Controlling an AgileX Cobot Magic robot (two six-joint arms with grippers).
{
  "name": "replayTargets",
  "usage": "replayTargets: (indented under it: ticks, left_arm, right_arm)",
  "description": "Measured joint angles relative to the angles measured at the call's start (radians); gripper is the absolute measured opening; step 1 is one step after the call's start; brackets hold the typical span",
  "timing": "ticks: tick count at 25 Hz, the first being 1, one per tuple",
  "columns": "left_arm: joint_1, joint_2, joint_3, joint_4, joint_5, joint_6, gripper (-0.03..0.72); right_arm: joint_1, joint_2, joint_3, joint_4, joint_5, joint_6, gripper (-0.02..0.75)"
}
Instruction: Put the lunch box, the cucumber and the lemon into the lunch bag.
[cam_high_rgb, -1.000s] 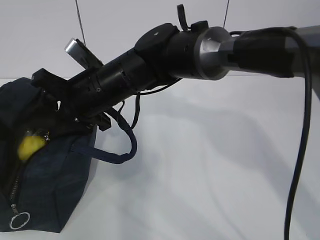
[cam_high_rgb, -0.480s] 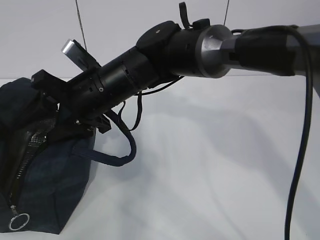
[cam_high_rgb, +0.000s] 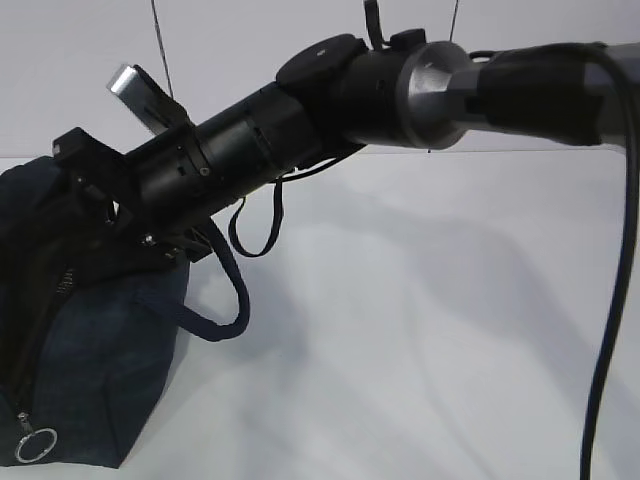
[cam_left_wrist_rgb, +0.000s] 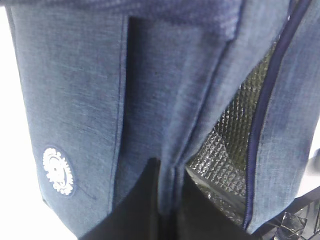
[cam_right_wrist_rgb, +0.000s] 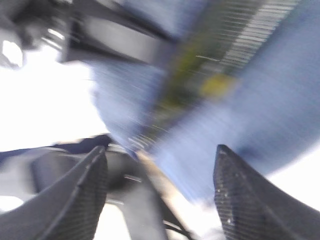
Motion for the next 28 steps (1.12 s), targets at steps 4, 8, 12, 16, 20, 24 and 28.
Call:
replayTargets:
  ticks: [4, 8, 12, 16, 20, 24, 28]
  left_arm:
    - [0.0, 0.0, 0.0, 0.002, 0.0, 0.0, -0.004]
    - [0.0, 0.0, 0.0, 0.002, 0.002, 0.0, -0.004]
    - [0.0, 0.0, 0.0, 0.003, 0.002, 0.0, -0.004]
    - [0.0, 0.0, 0.0, 0.003, 0.002, 0.0, -0.004]
    - [0.0, 0.0, 0.0, 0.003, 0.002, 0.0, -0.004]
    - [0.0, 0.0, 0.0, 0.003, 0.002, 0.0, -0.004]
    - [0.0, 0.0, 0.0, 0.003, 0.002, 0.0, -0.004]
  right_arm:
    - [0.0, -0.07, 0.0, -0.166, -0.009, 0.077, 0.482]
    - [0.0, -0.142, 0.0, -0.386, -0.011, 0.214, 0.482]
    - [0.0, -0.199, 0.0, -0.565, -0.009, 0.34, 0.482]
    - [0.0, -0.212, 0.0, -0.692, -0.021, 0.433, 0.482]
    - [0.002, -0.196, 0.0, -0.698, -0.091, 0.456, 0.482]
    - [0.003, -0.167, 0.0, -0.698, -0.167, 0.467, 0.482]
    - [0.004, -0.134, 0.0, -0.684, -0.186, 0.469, 0.482]
